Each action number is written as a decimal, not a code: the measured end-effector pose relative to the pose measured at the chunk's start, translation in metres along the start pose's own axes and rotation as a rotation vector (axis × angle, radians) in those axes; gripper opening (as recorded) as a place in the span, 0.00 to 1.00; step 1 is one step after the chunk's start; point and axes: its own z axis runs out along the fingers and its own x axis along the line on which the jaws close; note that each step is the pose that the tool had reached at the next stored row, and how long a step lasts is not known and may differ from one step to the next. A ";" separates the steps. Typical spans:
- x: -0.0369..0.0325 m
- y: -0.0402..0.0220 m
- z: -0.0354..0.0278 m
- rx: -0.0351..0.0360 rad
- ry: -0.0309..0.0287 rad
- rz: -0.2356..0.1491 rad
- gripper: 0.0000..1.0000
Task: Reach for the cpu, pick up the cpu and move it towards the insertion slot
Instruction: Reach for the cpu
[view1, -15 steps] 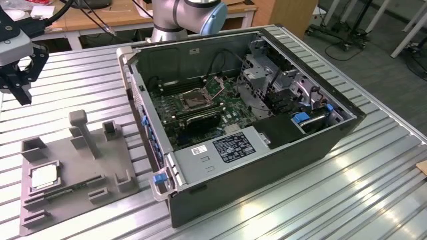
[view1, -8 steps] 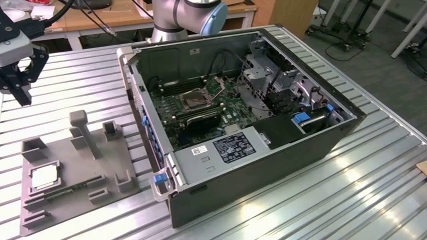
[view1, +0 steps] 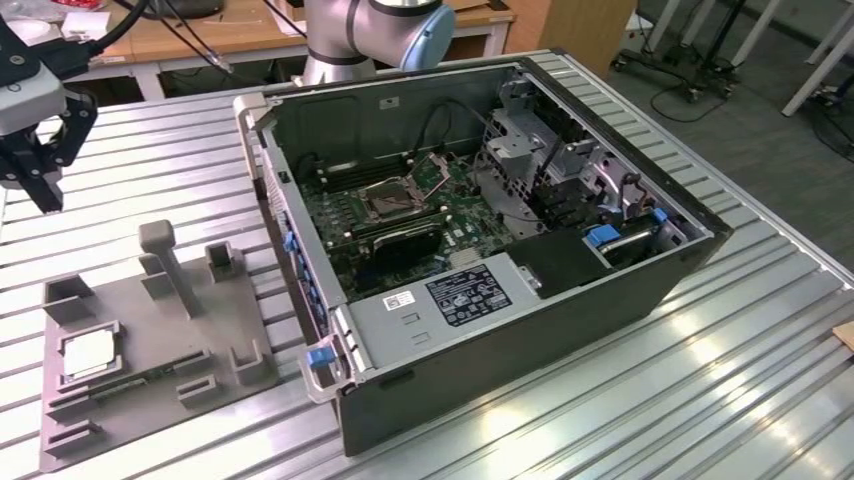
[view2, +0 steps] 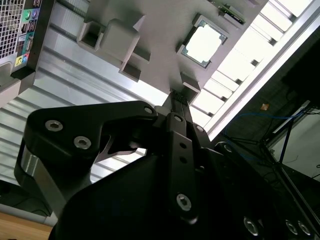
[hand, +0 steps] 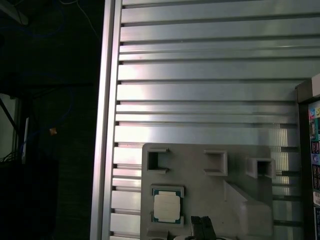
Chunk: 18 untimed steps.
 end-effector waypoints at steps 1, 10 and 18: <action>0.0000 0.0000 0.0003 0.0000 0.0000 0.000 0.11; 0.0006 -0.0001 0.0010 -0.0001 -0.0002 0.000 0.11; 0.0021 -0.0012 0.0015 0.0000 -0.0001 0.000 0.11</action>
